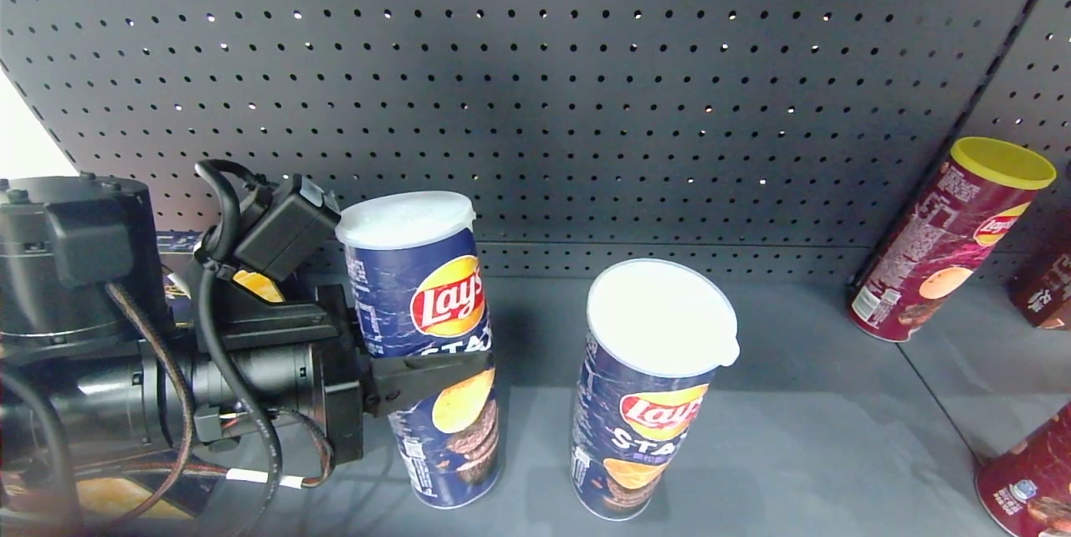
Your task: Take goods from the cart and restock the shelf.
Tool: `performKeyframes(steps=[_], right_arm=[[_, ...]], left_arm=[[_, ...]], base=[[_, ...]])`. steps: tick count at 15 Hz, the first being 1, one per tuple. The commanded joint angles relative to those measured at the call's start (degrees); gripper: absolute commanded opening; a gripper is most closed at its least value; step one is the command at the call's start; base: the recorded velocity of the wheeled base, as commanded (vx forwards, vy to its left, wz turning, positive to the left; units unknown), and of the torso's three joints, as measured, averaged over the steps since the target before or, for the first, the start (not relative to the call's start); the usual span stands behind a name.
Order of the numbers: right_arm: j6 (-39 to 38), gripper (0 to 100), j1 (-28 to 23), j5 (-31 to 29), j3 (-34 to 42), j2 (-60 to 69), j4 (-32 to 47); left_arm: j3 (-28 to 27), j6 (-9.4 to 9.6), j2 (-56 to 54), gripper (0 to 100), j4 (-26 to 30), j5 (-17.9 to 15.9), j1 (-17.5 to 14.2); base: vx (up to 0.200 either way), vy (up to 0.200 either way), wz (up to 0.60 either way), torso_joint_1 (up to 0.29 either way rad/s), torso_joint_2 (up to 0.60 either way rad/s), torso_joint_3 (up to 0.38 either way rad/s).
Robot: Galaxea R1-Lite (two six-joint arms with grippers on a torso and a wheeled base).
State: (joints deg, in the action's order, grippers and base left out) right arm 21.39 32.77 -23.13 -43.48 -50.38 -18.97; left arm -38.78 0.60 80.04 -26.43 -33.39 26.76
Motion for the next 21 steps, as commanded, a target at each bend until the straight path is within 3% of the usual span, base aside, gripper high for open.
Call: performKeyframes(steps=[1,8,11,15,21], right_arm=[[0.1,100,-2.0,-0.4,0.9,4.3,1.3],[0.3,100,-4.0,-3.9,5.5,15.3,2.4],[3.7,100,-5.8,-3.9,5.8,19.5,2.4],[4.2,100,-10.1,-3.9,7.4,23.9,2.4],[4.2,100,-16.7,-3.9,17.6,35.1,2.5]], left_arm=[[0.0,0.02,-0.1,0,0.0,0.0,0.0],[0.0,0.02,-0.2,0,0.0,0.0,0.0],[-0.3,0.02,-0.2,0,0.0,0.0,-0.1],[-0.4,0.02,-0.1,0,-0.1,0.0,-0.1],[0.0,0.02,-1.2,0,0.0,0.1,0.0]], base=[[0.0,0.0,0.0,0.0,0.0,0.0],[0.0,0.0,0.0,0.0,0.0,0.0],[0.0,0.0,0.0,0.0,0.0,0.0],[0.0,0.0,0.0,0.0,0.0,0.0],[0.0,0.0,0.0,0.0,0.0,0.0]])
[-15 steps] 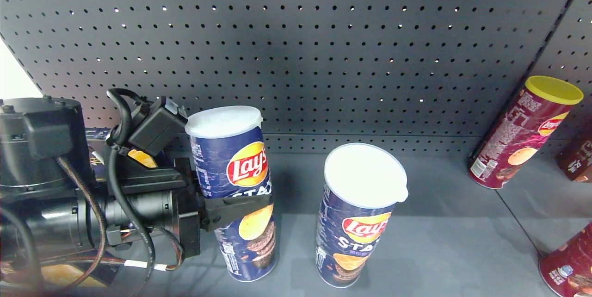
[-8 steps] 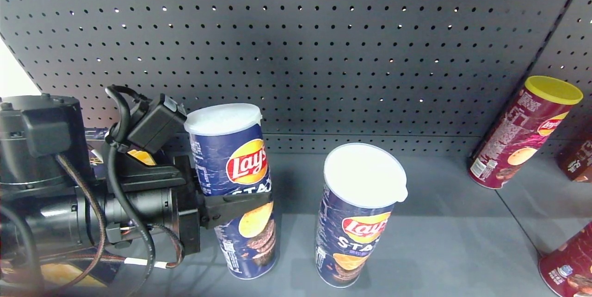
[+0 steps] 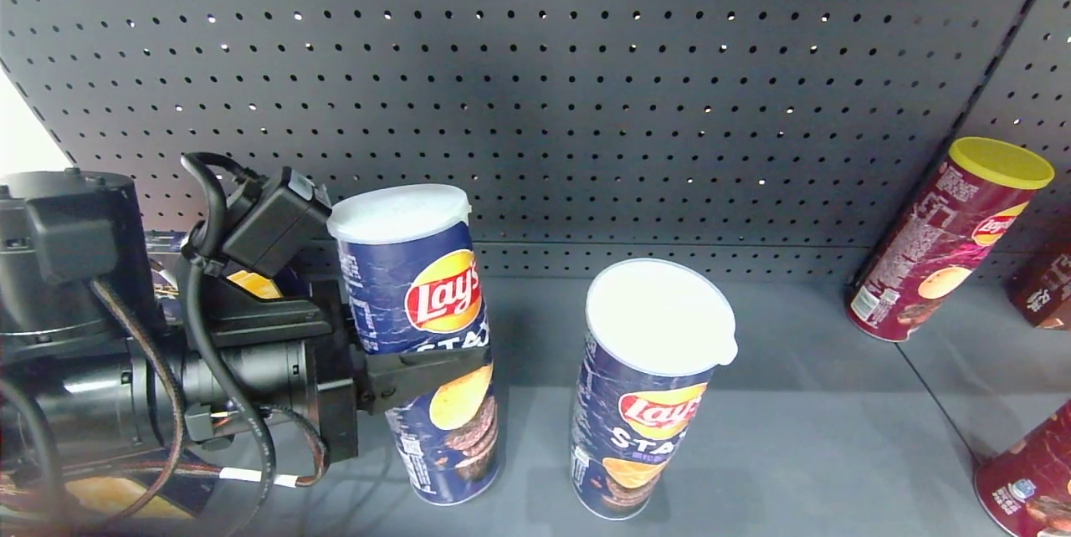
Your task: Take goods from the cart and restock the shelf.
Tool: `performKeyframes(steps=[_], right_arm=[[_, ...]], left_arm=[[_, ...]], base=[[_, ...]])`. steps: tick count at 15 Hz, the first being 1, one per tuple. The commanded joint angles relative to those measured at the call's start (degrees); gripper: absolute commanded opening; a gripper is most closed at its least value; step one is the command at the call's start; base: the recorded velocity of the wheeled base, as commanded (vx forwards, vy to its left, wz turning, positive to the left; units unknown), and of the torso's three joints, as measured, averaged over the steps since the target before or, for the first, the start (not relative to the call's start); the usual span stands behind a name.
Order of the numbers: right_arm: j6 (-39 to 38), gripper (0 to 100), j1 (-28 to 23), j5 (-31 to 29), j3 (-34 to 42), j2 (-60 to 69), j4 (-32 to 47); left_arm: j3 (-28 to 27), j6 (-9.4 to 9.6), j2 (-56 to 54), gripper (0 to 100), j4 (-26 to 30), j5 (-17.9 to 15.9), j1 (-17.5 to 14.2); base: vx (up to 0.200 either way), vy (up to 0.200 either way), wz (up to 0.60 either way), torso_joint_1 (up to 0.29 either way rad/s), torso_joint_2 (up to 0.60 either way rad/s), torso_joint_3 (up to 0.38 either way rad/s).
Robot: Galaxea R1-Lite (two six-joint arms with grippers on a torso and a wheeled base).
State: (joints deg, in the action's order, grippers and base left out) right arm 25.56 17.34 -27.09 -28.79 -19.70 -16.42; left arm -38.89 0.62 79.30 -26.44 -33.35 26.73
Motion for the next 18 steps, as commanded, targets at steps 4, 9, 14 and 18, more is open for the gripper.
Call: performKeyframes(steps=[4,9,14,18], right_arm=[[0.4,100,-0.9,0.8,9.3,11.5,0.0],[-0.6,100,0.9,3.3,14.2,19.7,8.1],[-4.8,100,0.9,18.6,28.7,19.7,1.0],[-7.6,100,0.9,23.9,28.7,19.7,6.3]], left_arm=[[0.4,-0.01,-1.7,0,0.0,0.0,0.0],[1.7,-0.01,-3.3,0,0.1,0.0,0.0],[2.3,-0.01,-4.0,0,0.1,0.0,0.1],[1.8,-0.01,-4.0,0,0.0,-0.1,0.2]], base=[[0.0,0.0,0.0,0.0,0.0,0.0],[0.0,0.0,0.0,0.0,0.0,0.0],[0.0,0.0,0.0,0.0,0.0,0.0],[0.0,0.0,0.0,0.0,0.0,0.0]])
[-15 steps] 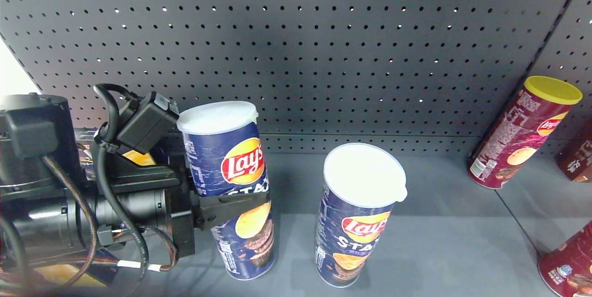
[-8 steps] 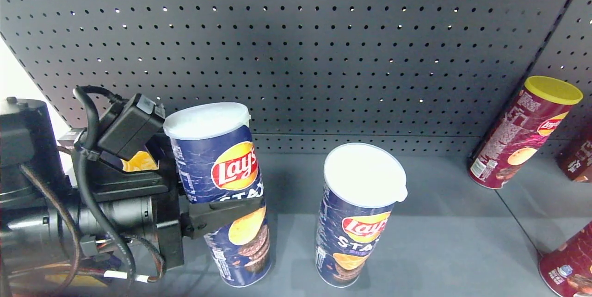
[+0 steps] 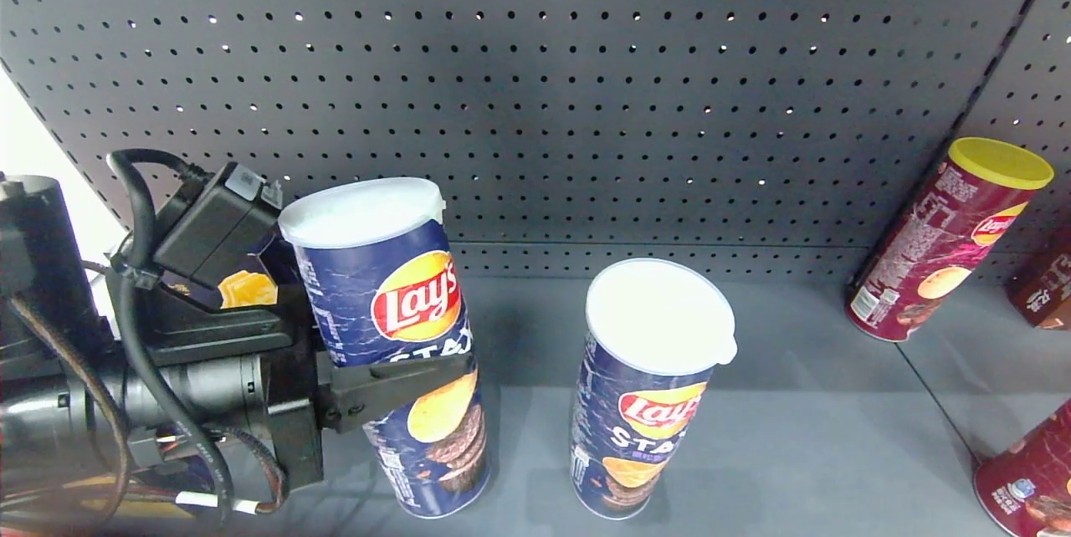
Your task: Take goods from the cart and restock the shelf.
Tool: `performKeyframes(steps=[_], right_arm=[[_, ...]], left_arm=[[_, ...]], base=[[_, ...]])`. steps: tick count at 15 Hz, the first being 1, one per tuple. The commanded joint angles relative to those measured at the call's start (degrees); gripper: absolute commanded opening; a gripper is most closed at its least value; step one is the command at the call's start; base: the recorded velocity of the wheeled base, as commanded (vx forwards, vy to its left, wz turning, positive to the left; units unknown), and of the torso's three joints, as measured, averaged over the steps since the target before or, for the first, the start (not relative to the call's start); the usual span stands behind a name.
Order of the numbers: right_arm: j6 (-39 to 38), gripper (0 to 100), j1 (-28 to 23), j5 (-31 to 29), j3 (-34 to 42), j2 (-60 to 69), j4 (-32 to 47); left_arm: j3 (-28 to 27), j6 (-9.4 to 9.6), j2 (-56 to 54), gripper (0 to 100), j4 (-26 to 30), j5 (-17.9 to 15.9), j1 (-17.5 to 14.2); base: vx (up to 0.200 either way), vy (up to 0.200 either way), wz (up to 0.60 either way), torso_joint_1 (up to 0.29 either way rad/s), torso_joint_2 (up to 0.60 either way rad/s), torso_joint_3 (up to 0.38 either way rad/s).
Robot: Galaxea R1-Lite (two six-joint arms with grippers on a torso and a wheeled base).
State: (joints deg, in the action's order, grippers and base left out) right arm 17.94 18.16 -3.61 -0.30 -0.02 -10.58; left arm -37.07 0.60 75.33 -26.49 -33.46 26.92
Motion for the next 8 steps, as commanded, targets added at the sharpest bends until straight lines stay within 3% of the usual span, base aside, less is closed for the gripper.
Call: performKeyframes(steps=[1,4,8], right_arm=[[0.0,100,0.0,0.4,0.2,0.0,0.5],[-1.1,100,0.0,5.8,0.2,0.0,5.9],[-5.8,100,0.0,5.7,0.3,0.0,6.1]], left_arm=[[0.0,0.02,0.0,0,0.0,0.0,0.0],[-0.1,0.02,-0.3,0,0.0,0.0,0.0],[-0.3,-0.07,-0.3,0,0.0,-0.9,-0.3]], base=[[0.0,0.0,0.0,0.0,0.0,0.0],[0.0,0.0,0.0,0.0,0.0,0.0],[0.0,0.0,0.0,0.0,0.0,0.0]])
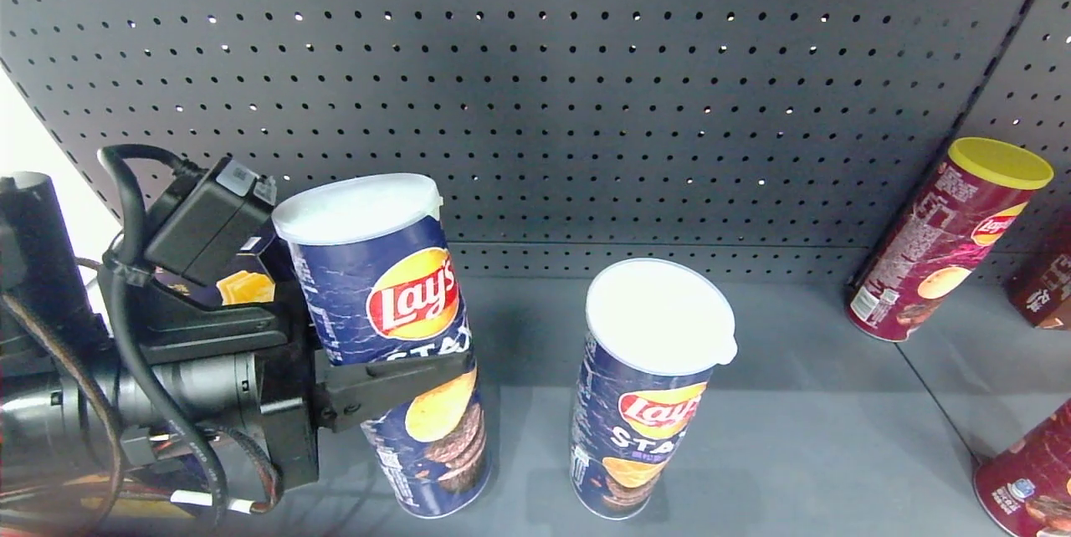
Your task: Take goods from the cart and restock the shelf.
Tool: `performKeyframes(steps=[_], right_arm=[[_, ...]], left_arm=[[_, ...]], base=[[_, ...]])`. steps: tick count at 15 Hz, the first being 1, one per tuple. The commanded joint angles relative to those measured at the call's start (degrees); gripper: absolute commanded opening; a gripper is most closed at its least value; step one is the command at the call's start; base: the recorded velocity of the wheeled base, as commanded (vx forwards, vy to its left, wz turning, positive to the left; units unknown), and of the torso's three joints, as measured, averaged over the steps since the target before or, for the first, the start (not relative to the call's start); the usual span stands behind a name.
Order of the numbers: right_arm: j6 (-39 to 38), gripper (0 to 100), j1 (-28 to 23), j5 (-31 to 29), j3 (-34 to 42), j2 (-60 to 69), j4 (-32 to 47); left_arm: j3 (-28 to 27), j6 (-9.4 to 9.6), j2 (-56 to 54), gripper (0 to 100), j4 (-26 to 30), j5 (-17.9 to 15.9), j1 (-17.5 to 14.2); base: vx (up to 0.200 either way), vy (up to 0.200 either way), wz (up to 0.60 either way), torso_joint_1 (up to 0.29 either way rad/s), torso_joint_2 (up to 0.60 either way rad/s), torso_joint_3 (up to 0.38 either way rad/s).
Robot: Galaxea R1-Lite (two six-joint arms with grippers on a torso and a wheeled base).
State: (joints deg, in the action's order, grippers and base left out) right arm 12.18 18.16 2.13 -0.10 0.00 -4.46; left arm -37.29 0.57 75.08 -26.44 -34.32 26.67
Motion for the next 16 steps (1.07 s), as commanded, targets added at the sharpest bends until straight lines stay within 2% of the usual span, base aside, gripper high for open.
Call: performKeyframes(steps=[1,3,6,8,9,10,11,12,13,16], right_arm=[[-0.4,100,0.0,0.0,0.0,0.0,0.0],[-3.6,100,0.0,-0.2,0.1,0.0,0.2],[-2.5,100,0.1,1.6,0.0,0.0,0.2],[-3.6,100,0.0,13.2,0.0,0.0,0.3],[-4.4,100,0.0,14.2,-0.1,0.0,0.6],[-5.9,100,0.0,11.8,-0.2,0.0,1.0],[-8.5,100,-0.1,2.0,-0.1,0.0,1.3],[-9.8,100,-0.1,-4.2,0.1,0.0,2.4],[-9.7,100,-0.1,-2.5,0.1,0.0,3.2],[-11.8,100,-0.1,-2.4,0.0,0.0,4.5]], left_arm=[[-0.2,0.04,0.0,0,0.0,0.0,0.0],[-1.4,-0.05,0.0,0,0.0,0.0,0.0],[-1.7,-0.05,0.2,0,0.0,0.0,0.0],[-1.8,-0.05,0.2,0,0.0,0.0,0.0],[-1.8,-0.05,0.2,0,0.0,0.0,0.1],[-1.9,-0.05,0.2,0,0.0,0.0,0.1],[-1.9,-0.05,0.2,0,0.0,0.0,0.1],[-1.9,-0.05,0.4,0,0.0,0.0,0.2],[-1.9,-0.05,0.4,0,0.0,0.0,0.2],[-2.3,-0.05,0.4,0,0.1,-0.1,0.2]], base=[[0.0,0.0,0.0,0.0,0.0,0.0],[0.0,0.0,0.0,0.0,0.0,0.0],[0.0,0.0,0.0,0.0,0.0,0.0],[0.0,0.0,0.0,0.0,0.0,0.0],[0.0,0.0,0.0,0.0,0.0,0.0],[0.0,0.0,0.0,0.0,0.0,0.0],[0.0,0.0,0.0,0.0,0.0,0.0],[0.0,0.0,0.0,0.0,0.0,0.0],[0.0,0.0,0.0,0.0,0.0,0.0],[0.0,0.0,0.0,0.0,0.0,0.0]])
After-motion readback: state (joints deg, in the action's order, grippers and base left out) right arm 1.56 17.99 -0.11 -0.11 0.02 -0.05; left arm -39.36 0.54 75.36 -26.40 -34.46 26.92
